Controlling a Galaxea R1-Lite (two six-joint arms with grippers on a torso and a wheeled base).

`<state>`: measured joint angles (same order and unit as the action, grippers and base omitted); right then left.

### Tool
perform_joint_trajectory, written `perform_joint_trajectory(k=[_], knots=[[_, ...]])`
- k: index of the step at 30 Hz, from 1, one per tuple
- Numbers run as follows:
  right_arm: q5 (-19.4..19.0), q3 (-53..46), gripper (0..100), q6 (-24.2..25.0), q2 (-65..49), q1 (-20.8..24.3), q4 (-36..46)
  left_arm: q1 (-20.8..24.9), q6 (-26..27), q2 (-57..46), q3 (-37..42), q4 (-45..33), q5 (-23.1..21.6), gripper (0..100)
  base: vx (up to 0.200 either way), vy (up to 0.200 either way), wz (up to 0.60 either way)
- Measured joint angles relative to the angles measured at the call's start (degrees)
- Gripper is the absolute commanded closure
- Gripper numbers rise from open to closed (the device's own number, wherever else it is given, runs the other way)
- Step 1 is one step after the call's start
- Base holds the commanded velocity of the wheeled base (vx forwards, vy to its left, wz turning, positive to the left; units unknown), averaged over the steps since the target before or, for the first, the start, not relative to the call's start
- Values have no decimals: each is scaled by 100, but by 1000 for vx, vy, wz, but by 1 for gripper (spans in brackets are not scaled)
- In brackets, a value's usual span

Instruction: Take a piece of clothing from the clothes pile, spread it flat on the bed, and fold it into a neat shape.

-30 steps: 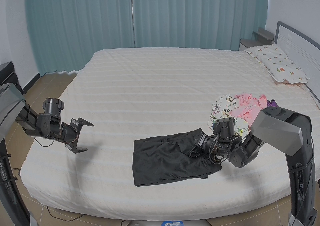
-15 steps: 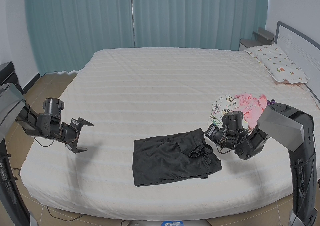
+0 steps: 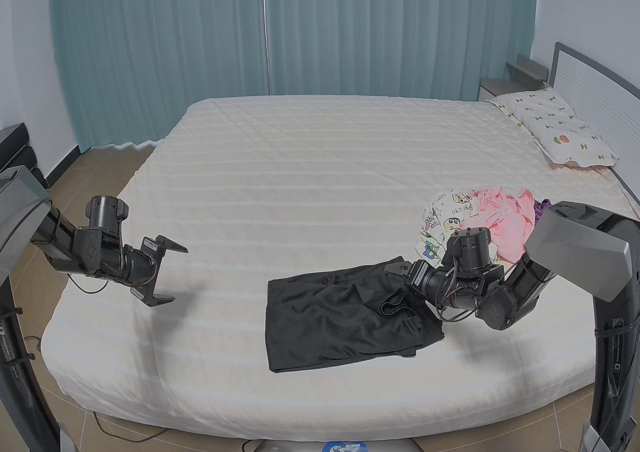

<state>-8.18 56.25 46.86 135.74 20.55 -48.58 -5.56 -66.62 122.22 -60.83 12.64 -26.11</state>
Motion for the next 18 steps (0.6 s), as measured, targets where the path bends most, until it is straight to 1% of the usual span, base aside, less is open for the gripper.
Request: perform_joint_trajectory(k=[3,8,16,18], knots=[[16,28,0,-9,39,44,50,2,2,0,0,-2,0,0,0,0,0],[22,52,0,-6,45,26,473,9,2,0,0,0,6,0,0,0,0],[85,-33,0,-4,-71,-44,655,11,2,0,-7,7,9,0,0,0,0],[121,-18,0,-6,-60,-44,822,11,2,0,-7,7,11,0,0,0,0]])
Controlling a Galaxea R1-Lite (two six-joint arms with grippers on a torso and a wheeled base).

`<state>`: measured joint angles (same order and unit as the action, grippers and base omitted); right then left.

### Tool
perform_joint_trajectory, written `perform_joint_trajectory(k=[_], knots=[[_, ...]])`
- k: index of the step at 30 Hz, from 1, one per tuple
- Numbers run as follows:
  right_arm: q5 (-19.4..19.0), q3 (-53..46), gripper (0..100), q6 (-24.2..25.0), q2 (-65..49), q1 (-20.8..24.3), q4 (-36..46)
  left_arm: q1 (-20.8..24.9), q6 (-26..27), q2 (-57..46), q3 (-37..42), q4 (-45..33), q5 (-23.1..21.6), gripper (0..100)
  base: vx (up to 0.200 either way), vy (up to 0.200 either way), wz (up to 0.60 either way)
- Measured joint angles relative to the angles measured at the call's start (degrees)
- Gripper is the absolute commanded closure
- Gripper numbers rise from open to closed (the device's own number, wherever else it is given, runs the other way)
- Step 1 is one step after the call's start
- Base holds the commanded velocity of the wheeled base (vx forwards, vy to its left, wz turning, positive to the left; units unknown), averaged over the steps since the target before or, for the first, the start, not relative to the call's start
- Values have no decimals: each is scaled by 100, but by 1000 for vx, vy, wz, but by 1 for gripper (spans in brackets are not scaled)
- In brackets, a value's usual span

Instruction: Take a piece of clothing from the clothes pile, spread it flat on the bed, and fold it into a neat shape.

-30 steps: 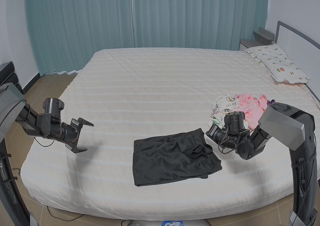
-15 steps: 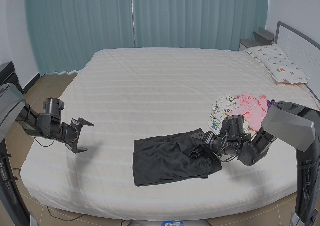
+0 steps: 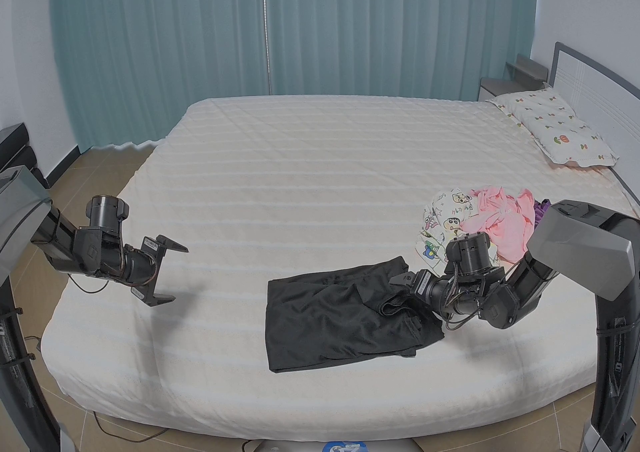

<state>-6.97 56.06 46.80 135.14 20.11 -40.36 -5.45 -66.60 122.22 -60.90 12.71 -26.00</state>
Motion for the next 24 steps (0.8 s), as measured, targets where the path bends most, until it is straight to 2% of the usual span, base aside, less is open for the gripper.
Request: perform_joint_trajectory(k=[8,9,17,24], knots=[[44,352,0,2,196,22,232,2,1,2,-1,0,1,0,0,0,0],[62,421,100,2,232,22,319,2,1,2,-1,0,1,0,0,0,0],[460,1025,100,16,468,-46,563,11,1,2,-1,1,9,0,0,0,0],[479,1190,100,35,485,-258,503,11,1,2,-1,0,11,0,0,0,0]])
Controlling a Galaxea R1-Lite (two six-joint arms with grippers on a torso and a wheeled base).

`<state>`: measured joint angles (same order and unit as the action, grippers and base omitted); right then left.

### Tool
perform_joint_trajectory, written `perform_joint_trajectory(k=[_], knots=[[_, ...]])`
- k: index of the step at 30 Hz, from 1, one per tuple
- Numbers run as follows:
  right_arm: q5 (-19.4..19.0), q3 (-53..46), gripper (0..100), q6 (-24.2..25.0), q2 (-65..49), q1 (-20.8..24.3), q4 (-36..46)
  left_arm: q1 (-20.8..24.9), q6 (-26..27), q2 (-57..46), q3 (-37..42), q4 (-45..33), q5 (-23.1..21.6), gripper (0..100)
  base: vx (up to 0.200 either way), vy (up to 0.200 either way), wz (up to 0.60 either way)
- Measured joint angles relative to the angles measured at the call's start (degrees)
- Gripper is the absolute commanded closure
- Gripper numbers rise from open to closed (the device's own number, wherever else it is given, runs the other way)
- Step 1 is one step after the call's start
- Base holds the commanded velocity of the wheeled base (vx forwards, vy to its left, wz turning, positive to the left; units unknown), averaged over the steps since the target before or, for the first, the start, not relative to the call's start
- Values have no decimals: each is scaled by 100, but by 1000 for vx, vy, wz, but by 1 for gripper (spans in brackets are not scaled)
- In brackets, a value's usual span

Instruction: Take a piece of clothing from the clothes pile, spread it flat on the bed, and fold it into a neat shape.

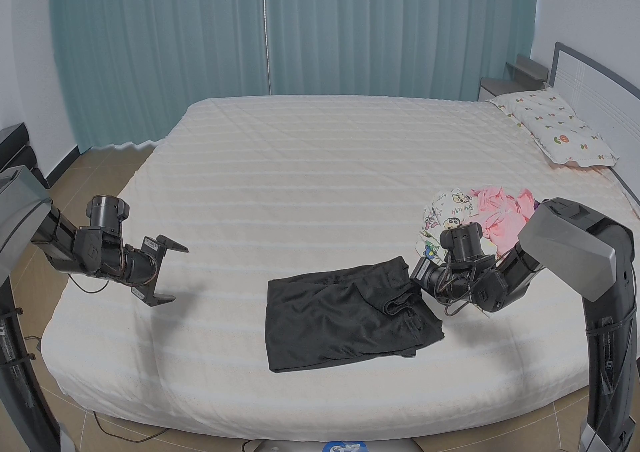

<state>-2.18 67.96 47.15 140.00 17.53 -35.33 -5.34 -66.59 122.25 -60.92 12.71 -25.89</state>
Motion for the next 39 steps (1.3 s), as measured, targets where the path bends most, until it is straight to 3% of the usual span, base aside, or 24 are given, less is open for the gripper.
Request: perform_joint_trajectory(k=[10,17,18,28,33,39], knots=[[-16,199,100,-71,5,-202,-507,0,0,5,6,0,-2,0,0,0,0],[-74,340,100,-380,193,-190,-1106,0,2,7,6,1,-2,0,0,0,0],[-90,356,0,-477,234,-180,-1204,0,2,7,6,0,-2,0,0,0,0],[-189,690,0,-755,689,-161,-2057,7,10,9,6,1,6,0,0,0,0],[-244,404,0,-769,695,-205,-2336,11,10,9,9,1,6,0,0,0,0],[-851,-820,0,-897,330,-265,-2690,9,7,9,6,1,6,0,0,0,0]])
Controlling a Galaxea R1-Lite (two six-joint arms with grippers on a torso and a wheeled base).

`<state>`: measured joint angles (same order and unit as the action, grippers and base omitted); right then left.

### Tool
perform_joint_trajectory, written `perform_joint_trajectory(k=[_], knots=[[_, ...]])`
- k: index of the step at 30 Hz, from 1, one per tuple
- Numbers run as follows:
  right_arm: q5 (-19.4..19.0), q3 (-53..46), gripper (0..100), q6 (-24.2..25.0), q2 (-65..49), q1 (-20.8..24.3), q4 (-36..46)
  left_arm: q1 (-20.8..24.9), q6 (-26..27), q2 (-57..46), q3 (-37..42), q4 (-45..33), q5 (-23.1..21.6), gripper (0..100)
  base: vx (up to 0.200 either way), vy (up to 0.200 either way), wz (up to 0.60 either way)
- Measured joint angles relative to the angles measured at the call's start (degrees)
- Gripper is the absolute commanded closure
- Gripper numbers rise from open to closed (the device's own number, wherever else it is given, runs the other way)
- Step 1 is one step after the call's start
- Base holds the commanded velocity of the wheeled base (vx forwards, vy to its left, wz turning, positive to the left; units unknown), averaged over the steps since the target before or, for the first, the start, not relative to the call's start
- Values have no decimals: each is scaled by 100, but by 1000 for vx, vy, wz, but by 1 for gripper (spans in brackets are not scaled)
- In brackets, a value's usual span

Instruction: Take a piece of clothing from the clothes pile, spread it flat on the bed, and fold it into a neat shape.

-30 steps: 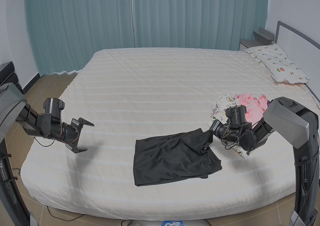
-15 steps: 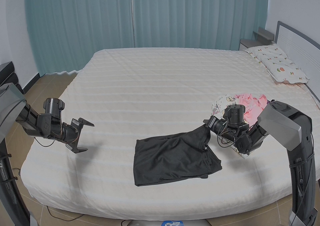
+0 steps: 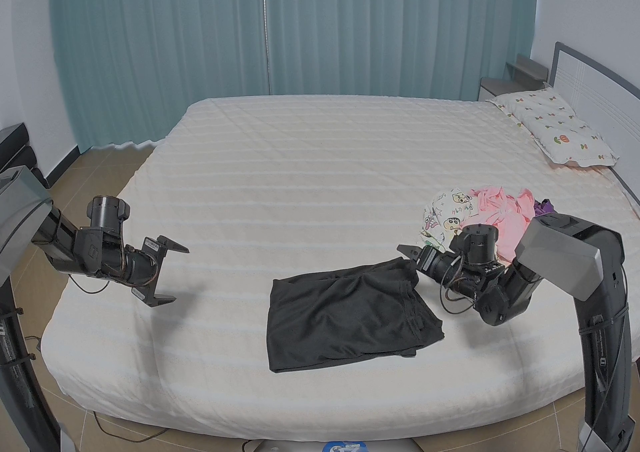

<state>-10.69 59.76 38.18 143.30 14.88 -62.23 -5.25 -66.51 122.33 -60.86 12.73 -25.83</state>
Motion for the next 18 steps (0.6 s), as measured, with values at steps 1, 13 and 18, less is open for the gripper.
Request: perform_joint_trajectory(k=[1,13,18], knots=[[-160,-238,0,-48,-77,-17,-57,0,0,0,0,2,0,0,0,0,0],[-1652,-2404,0,-745,-981,-157,-490,2,0,0,-5,18,-6,0,0,0,0],[-1738,-2489,0,-827,-984,-22,-444,0,0,0,-11,18,-9,0,0,0,0]])
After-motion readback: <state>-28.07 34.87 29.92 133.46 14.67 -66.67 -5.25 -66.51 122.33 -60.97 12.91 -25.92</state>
